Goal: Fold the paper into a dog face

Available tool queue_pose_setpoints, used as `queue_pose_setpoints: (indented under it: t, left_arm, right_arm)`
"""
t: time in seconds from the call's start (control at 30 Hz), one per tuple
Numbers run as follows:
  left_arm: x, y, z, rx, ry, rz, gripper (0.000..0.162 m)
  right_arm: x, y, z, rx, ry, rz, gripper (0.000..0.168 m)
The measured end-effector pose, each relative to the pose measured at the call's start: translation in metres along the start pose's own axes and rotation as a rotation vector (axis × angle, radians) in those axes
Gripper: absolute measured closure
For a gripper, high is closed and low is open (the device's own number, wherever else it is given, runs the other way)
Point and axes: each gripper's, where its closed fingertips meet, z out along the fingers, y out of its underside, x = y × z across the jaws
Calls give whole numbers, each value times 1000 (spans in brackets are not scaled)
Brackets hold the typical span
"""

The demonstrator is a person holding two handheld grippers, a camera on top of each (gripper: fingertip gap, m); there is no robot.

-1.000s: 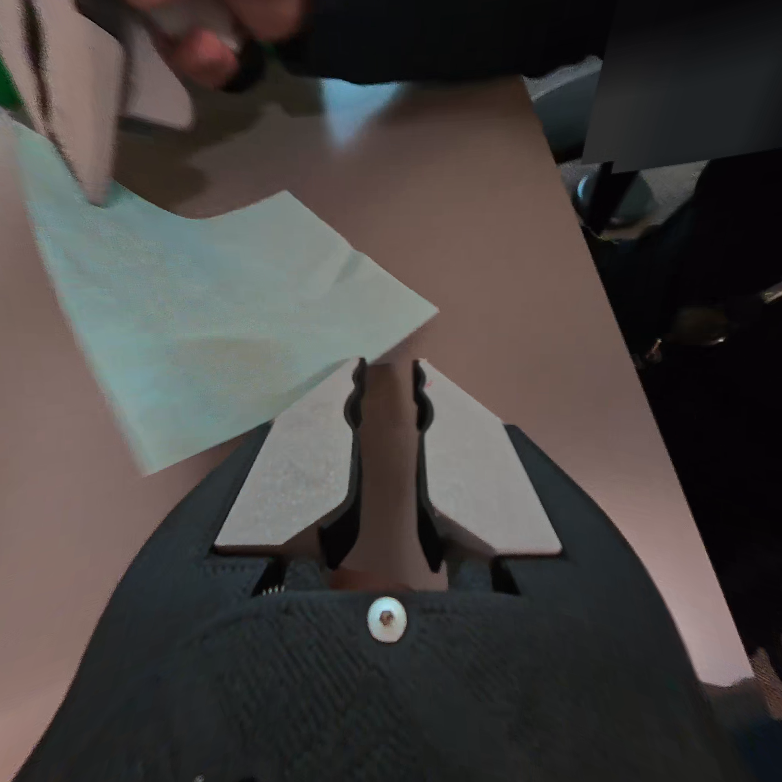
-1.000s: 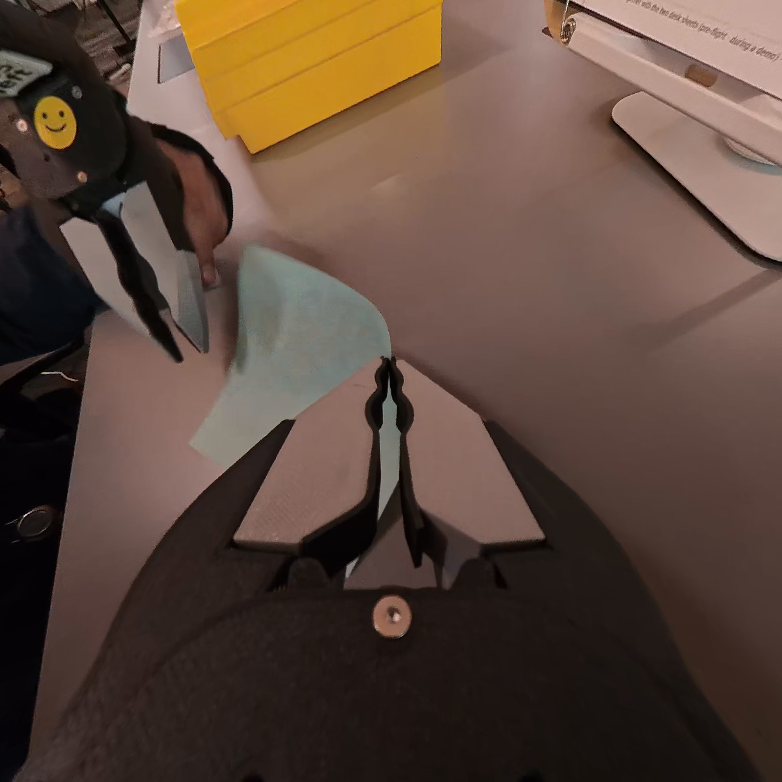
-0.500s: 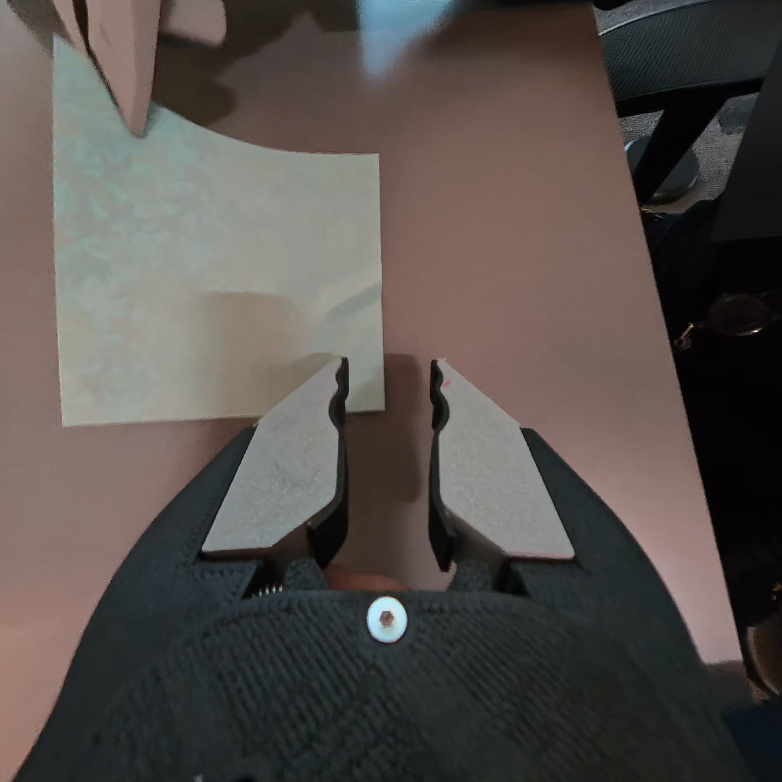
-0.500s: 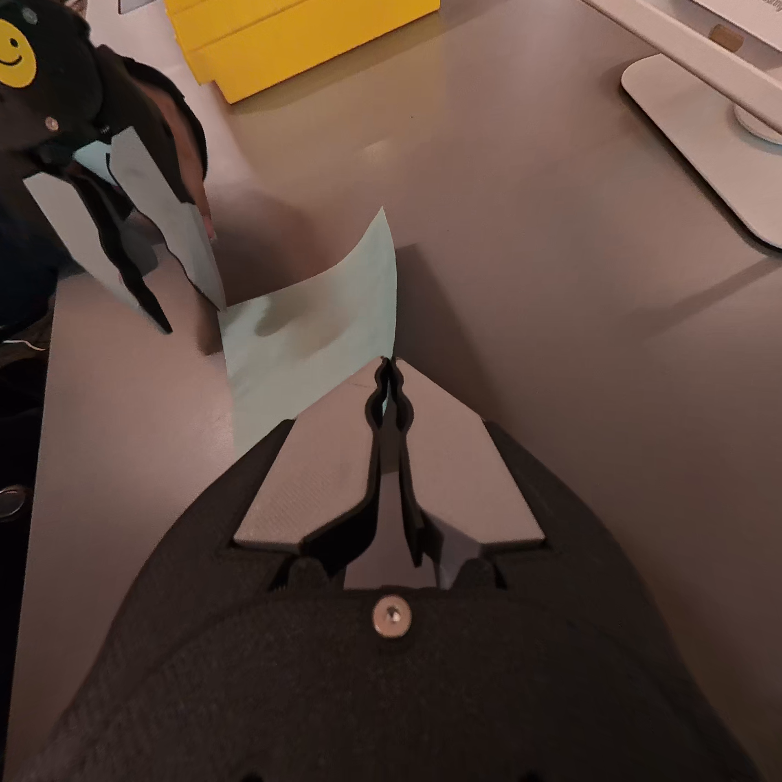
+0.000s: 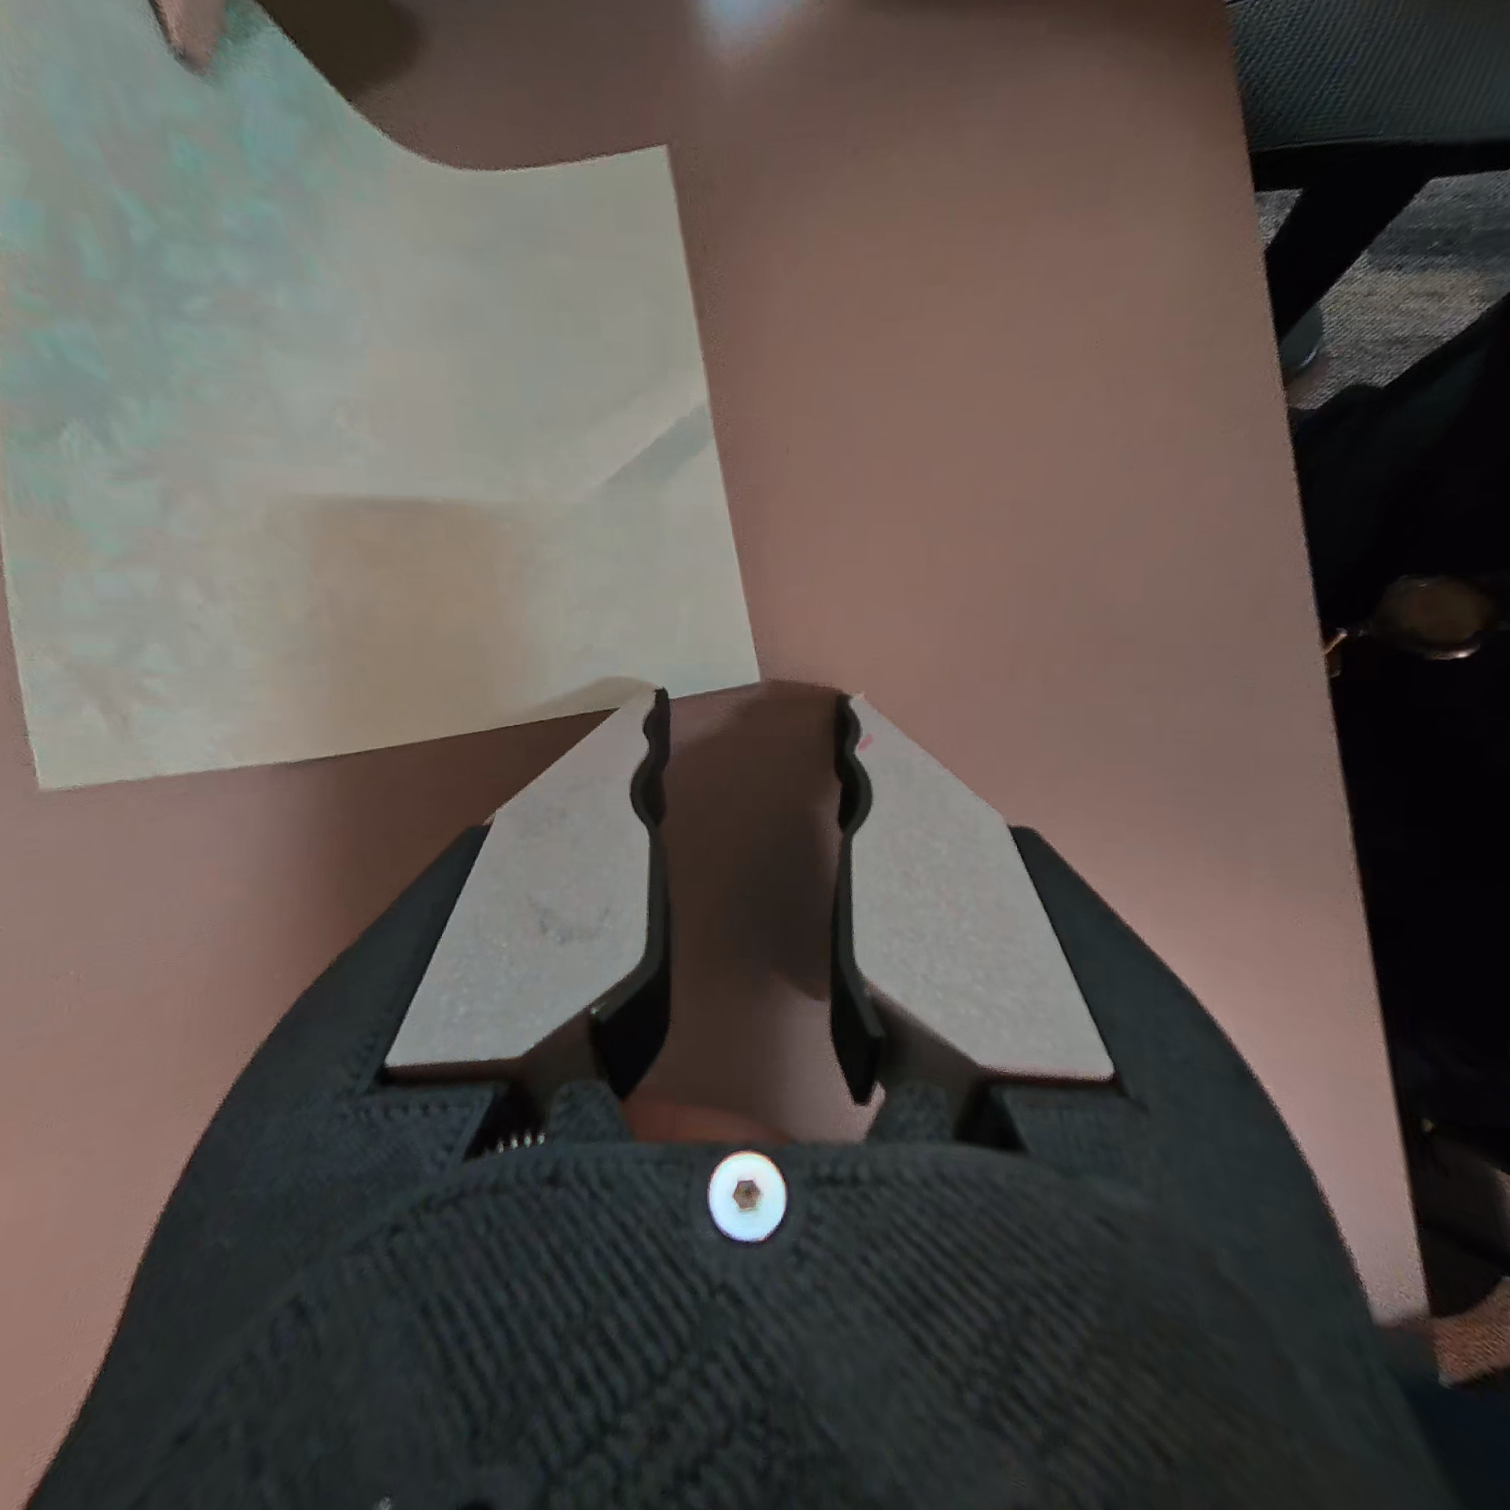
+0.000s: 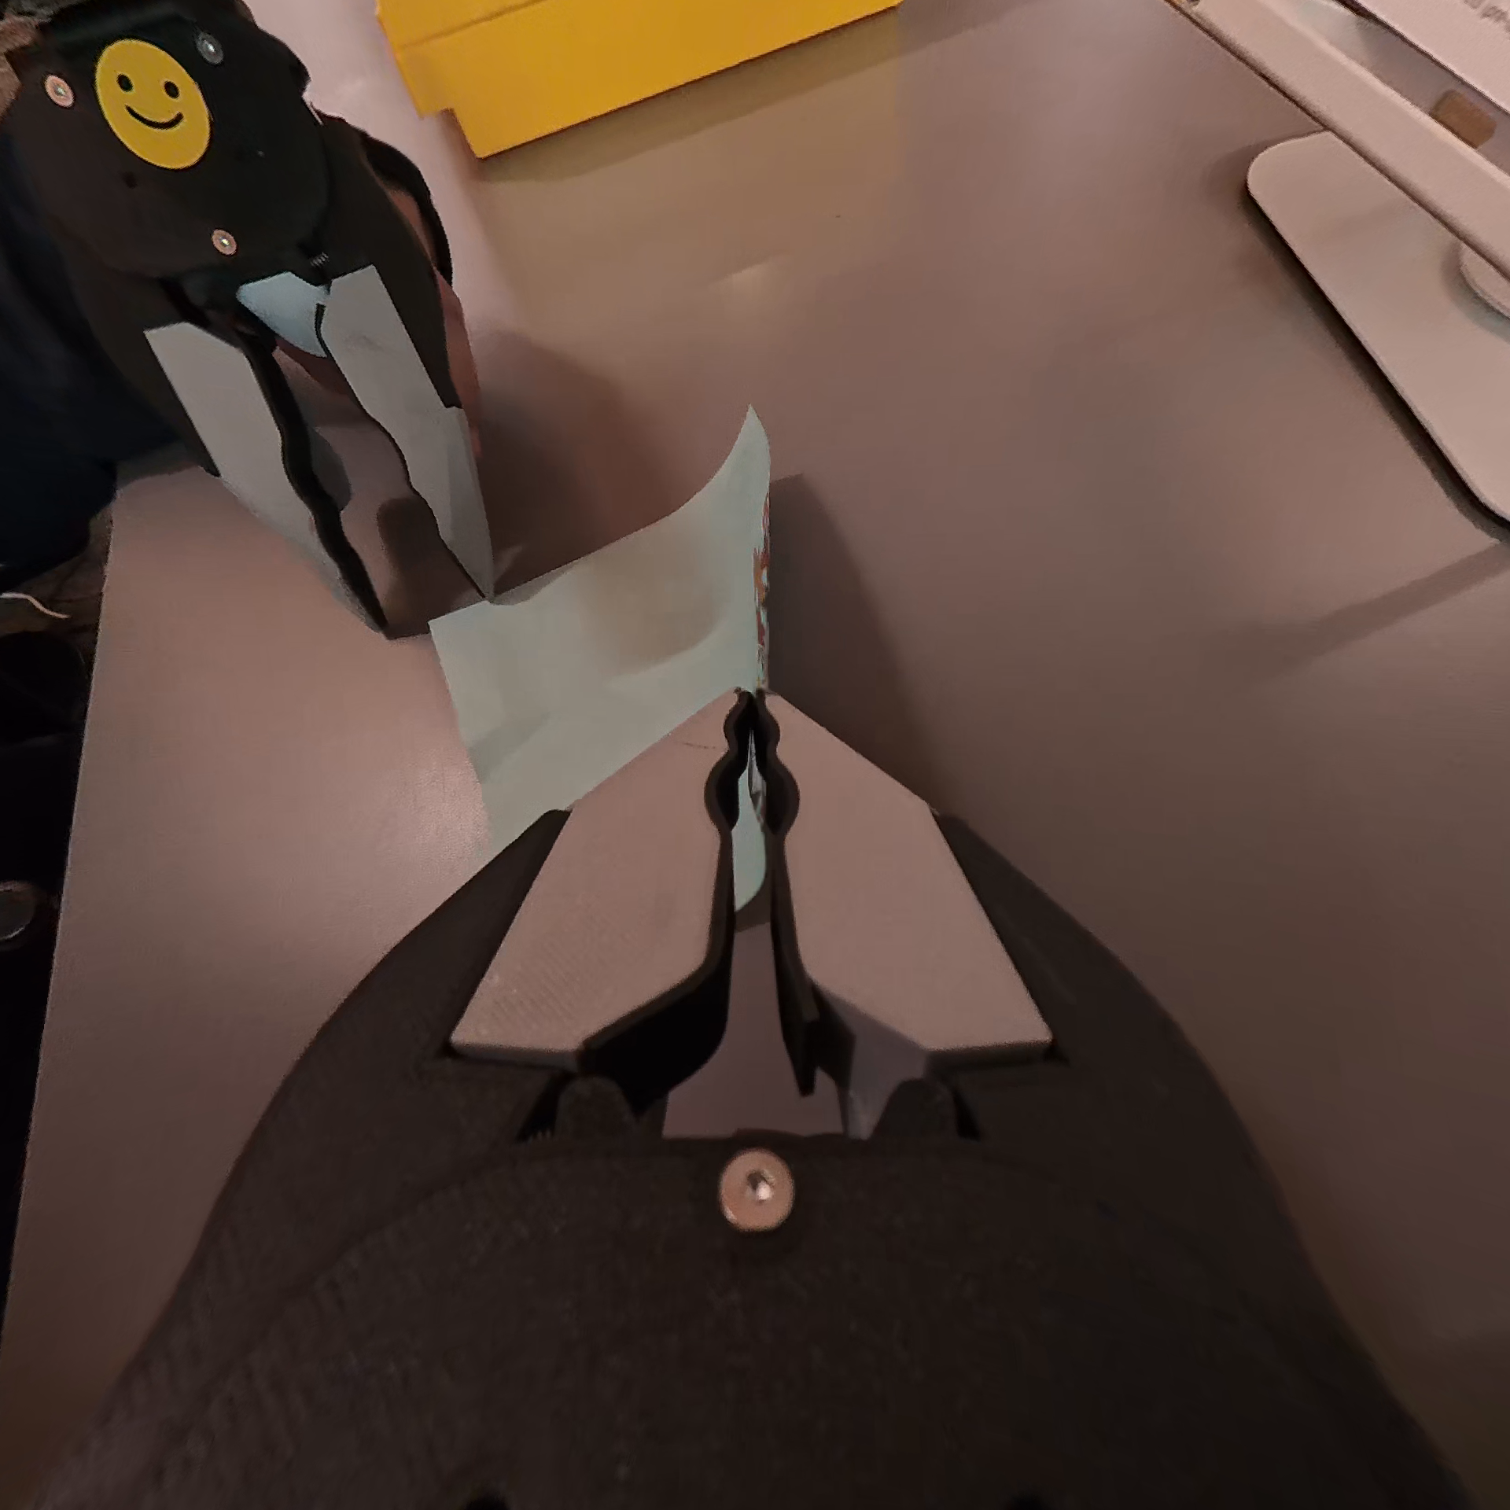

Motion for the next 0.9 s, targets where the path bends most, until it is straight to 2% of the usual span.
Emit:
queue_pose_setpoints:
  t: [0.17, 0.4, 0.63, 0.9]
  left_arm:
    - [10, -14, 13, 21, 24, 39, 118]
    - [13, -19, 18, 39, 30, 42, 116]
    - [14, -22, 21, 50, 30, 44, 114]
    - [14, -22, 22, 52, 30, 44, 114]
  right_arm:
    - [-11, -3, 2, -18, 10, -92, 168]
    - [-43, 1, 23, -101, 58, -402, 168]
    - [-69, 26, 49, -235, -55, -421, 168]
    - [-81, 34, 57, -267, -94, -455, 168]
